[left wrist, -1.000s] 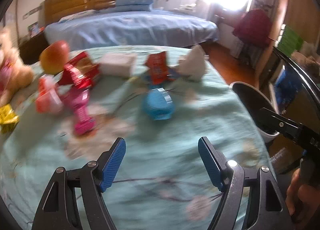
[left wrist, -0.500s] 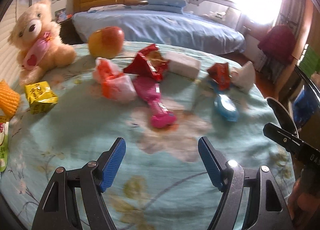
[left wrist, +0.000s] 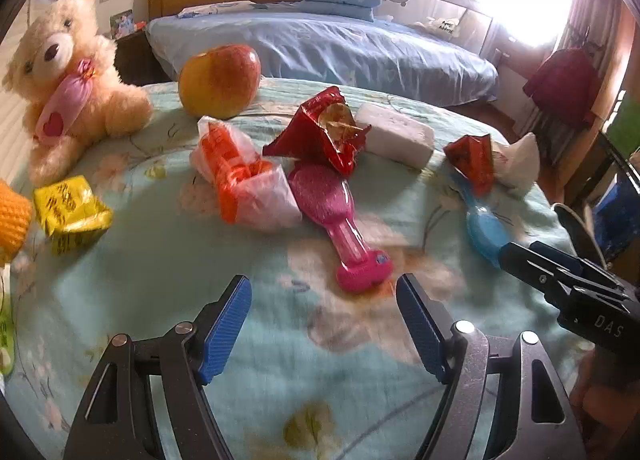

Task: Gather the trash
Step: 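Grasp the pink brush with the left tool while the right grasps the blue brush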

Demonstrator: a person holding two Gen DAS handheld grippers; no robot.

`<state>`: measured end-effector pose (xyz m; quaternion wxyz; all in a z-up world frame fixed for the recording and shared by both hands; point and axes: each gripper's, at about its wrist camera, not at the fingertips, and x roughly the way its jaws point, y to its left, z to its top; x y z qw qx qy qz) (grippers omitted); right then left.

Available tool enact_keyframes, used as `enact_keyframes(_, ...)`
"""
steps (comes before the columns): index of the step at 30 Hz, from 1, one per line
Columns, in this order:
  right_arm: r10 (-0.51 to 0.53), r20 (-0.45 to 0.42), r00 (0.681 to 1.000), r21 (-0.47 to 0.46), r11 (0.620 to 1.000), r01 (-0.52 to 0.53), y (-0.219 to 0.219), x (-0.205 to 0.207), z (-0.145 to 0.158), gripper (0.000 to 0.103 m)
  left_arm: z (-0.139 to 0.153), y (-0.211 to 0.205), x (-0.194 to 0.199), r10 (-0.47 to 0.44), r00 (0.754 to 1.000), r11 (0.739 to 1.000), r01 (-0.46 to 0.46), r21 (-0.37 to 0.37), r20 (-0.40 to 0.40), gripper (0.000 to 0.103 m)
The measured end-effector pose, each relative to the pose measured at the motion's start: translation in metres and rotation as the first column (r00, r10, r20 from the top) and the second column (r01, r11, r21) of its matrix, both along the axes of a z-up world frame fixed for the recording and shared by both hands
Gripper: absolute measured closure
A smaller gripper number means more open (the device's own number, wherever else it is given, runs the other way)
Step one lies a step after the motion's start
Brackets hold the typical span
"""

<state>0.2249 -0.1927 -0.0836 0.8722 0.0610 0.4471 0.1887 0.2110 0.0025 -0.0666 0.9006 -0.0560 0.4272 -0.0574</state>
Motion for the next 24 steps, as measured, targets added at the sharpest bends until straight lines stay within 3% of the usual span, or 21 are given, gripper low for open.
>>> enact_keyframes(5,0.005,-0.02,1.0,-0.013,1.0,-0.005,0.005,0.014,-0.006,0.034,-0.012,-0.009,0.022,-0.008,0.999,1.0,0.009,0.016,-0.043,0.03)
enact_keyframes(9,0.016,-0.019,1.0,-0.032,0.999,-0.017,0.012,0.02,-0.008,0.034,-0.016,-0.021,0.034,-0.013,0.999,0.996,0.017,0.091,-0.047,0.032)
enact_keyframes(10,0.021,-0.019,1.0,-0.041,0.999,-0.022,0.015,0.022,-0.01,0.034,-0.016,-0.025,0.035,-0.018,0.999,0.994,0.023,0.11,-0.042,0.036)
enact_keyframes(13,0.038,-0.018,0.999,-0.071,0.997,-0.04,0.02,0.022,-0.012,0.035,-0.016,-0.035,0.033,-0.066,0.998,0.991,0.068,0.118,-0.022,0.064)
enact_keyframes(15,0.033,-0.015,0.999,-0.088,0.996,-0.035,0.02,0.021,-0.012,0.054,-0.015,-0.041,0.029,-0.086,0.996,0.986,0.085,0.146,-0.003,0.08)
enact_keyframes(17,0.031,-0.011,0.999,-0.099,0.995,-0.031,0.018,0.02,-0.012,0.058,-0.014,-0.04,0.026,-0.081,0.997,0.986,0.078,0.149,0.009,0.088)
enact_keyframes(24,0.038,-0.005,0.999,-0.058,0.998,-0.038,0.008,0.001,-0.006,0.058,-0.012,-0.012,0.006,-0.092,0.996,0.996,0.092,0.013,0.013,0.1)
